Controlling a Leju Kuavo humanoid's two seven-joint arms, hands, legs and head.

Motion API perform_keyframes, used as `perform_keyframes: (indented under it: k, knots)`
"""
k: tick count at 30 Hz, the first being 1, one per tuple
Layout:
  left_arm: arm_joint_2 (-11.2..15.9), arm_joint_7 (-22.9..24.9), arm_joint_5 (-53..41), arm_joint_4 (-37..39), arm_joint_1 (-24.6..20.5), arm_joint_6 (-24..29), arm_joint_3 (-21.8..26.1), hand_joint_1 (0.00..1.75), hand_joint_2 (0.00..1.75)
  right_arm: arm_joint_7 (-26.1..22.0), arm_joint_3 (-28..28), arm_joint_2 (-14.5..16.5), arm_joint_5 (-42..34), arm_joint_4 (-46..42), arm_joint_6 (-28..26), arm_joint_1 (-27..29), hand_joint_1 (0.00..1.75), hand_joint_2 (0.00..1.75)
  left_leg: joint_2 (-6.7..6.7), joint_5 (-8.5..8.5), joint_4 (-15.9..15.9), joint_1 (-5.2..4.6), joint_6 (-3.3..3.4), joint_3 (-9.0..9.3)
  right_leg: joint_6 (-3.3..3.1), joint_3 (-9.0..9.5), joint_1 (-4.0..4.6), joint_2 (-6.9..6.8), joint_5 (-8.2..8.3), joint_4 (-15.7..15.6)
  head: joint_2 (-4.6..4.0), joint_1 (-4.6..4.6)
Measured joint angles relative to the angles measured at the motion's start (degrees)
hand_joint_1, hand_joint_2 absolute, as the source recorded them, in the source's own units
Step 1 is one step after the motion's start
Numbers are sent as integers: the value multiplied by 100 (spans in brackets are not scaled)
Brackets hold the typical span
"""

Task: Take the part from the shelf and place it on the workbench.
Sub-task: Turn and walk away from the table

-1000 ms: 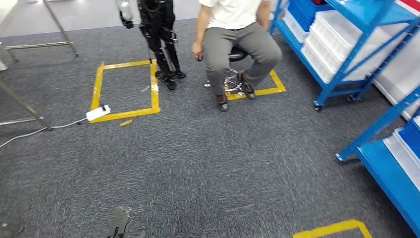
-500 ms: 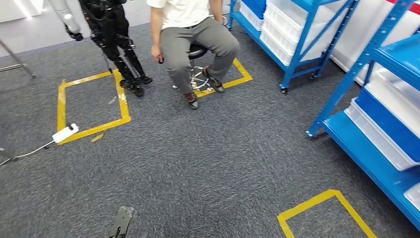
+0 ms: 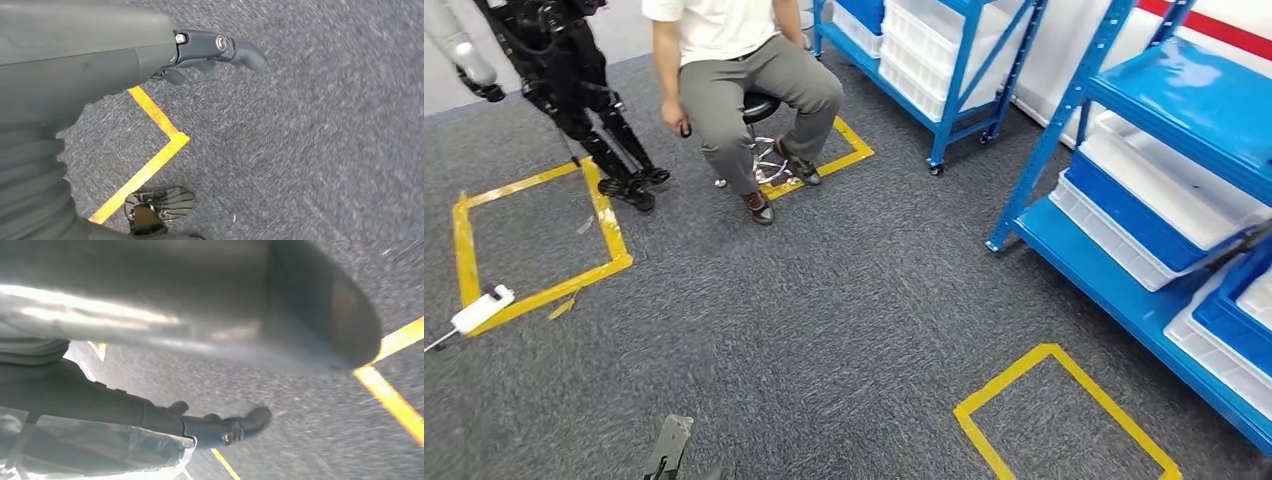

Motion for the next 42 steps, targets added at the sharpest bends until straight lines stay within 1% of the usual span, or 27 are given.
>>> perform_keyframes:
  k: [1,2,3,4,5,6,8,10,12,14,16,17,18,19,21,22,24,26,28,30,32,33,35,37,39,41,42]
  knots:
    - [1,12,0,0,3,-6,-1,0,175,1,0,-2,0,0,0,1,0,0,88,0,2,-5,-1,-10,20,-135,-10,-31,-110,309,0,6]
    - [1,26,0,0,2,-13,-2,0,175,3,-1,-1,1,0,0,9,0,0,170,-2,4,-7,-3,-16,62,-166,-22,-49,-136,426,0,11]
    - [2,39,0,-1,1,-18,-4,0,175,7,-1,-1,1,0,0,16,0,0,247,-6,6,-6,-9,-15,120,-70,-36,-76,-71,298,0,21]
    - [2,49,0,-1,-2,-25,-9,0,175,11,-1,-4,1,0,0,22,0,0,319,-14,9,-3,-23,-7,183,152,-56,-146,63,-72,0,23]
    - [3,56,0,-1,-5,-30,-13,0,175,16,-1,-5,1,1,0,20,0,0,382,-27,15,-12,-45,8,229,426,-73,-300,206,-544,0,31]
    - [4,62,0,-1,-8,-32,-16,0,175,21,-1,-8,1,1,0,8,0,0,446,-50,29,-31,-79,21,242,657,-72,-439,332,-948,0,41]
    - [9,70,0,-1,-19,-36,-20,0,175,29,-1,-2,1,2,0,-11,0,0,561,-89,52,-73,-139,49,184,866,-64,-579,451,-1332,0,27]
    - [10,77,0,-2,-43,-37,-22,0,175,39,-1,8,1,2,0,-3,0,0,644,-113,64,-62,-190,65,90,842,-75,-443,479,-1335,0,-4]
    - [9,81,0,-2,-64,-37,-25,0,175,45,-2,15,-1,2,0,2,0,0,430,-262,232,-11,-257,12,-5,833,-102,-317,503,-1341,0,-18]
    - [10,86,0,-1,-61,-37,-26,0,175,48,-2,16,-2,2,0,-15,0,0,77,-639,832,22,-301,-239,-90,830,-105,-190,525,-1344,0,-37]
    - [18,90,0,1,-48,-37,-25,0,175,50,-1,15,-2,2,1,-22,0,0,-45,-969,1593,27,-305,-602,-128,819,-78,-44,537,-1340,0,-44]
    - [22,91,-1,1,-45,-37,-24,0,175,52,-1,15,-1,2,1,-14,0,0,-54,-981,1770,26,-297,-701,-132,818,-67,36,539,-1338,0,-44]
    - [25,92,-1,1,-45,-37,-24,0,175,57,-2,15,-1,2,2,-7,0,0,-64,-877,1735,27,-282,-704,-131,821,-59,120,540,-1334,0,-45]
    - [28,92,-1,0,-45,-37,-25,0,175,62,-2,17,1,2,6,-1,0,0,-87,-673,1470,27,-259,-592,-129,829,-56,204,541,-1331,0,-45]
    - [35,92,0,-1,-45,-37,-26,0,175,77,-2,26,7,2,15,-3,0,0,-266,-261,700,29,-204,-238,-120,839,-44,355,545,-1322,0,-45]
    - [39,91,1,0,-44,-36,-26,0,175,85,-1,32,9,2,20,-8,0,0,-364,-151,405,29,-184,-103,-107,829,-36,419,551,-1316,0,-43]
    - [45,89,7,1,-44,-35,-27,0,175,97,-1,37,11,2,25,-6,0,0,-471,-111,165,13,-161,-3,-56,783,-32,530,578,-1316,0,-41]
    - [44,85,18,1,-48,-33,-28,0,175,102,-1,35,11,2,31,18,0,0,-351,-65,100,9,-127,4,15,707,-36,566,603,-1319,0,-43]
    - [41,78,23,1,-51,-33,-29,0,175,103,1,34,11,1,33,22,0,0,-213,-6,18,25,-69,16,29,546,-14,335,484,-1086,0,-23]
    - [41,74,24,1,-38,-38,-28,0,175,104,2,27,13,0,35,-2,0,0,-50,9,-2,21,-36,4,-16,198,-9,45,150,-375,0,15]
    - [44,79,25,2,-24,-55,-27,0,175,106,7,22,16,0,37,-11,0,0,123,9,3,11,-31,-11,-3,-107,-26,-39,-95,290,0,42]
    - [45,85,25,3,-23,-63,-27,0,175,110,9,21,18,0,39,-5,0,0,205,6,5,11,-36,-14,44,-94,-40,-59,-78,318,0,50]
    - [46,99,26,3,-24,-75,-28,0,175,118,16,8,21,-1,42,0,0,0,349,-10,13,13,-64,1,169,280,-80,-185,172,-302,0,59]
    - [55,108,26,3,-25,-76,-28,0,175,120,27,0,22,-2,47,-19,0,0,478,-48,35,-22,-130,26,203,705,-86,-456,408,-1057,0,68]
    - [65,113,26,3,-29,-75,-28,0,175,120,36,5,23,-4,53,-28,0,0,589,-79,52,-62,-191,55,132,825,-69,-540,473,-1288,0,51]
    - [68,116,29,3,-37,-74,-29,0,175,120,38,11,22,-4,55,-13,0,0,648,-105,71,-37,-240,71,51,810,-91,-396,498,-1288,0,30]
    - [68,115,31,3,-41,-74,-30,0,175,120,38,14,21,-4,56,-8,0,0,576,-163,125,-12,-269,53,14,803,-106,-333,510,-1289,0,24]
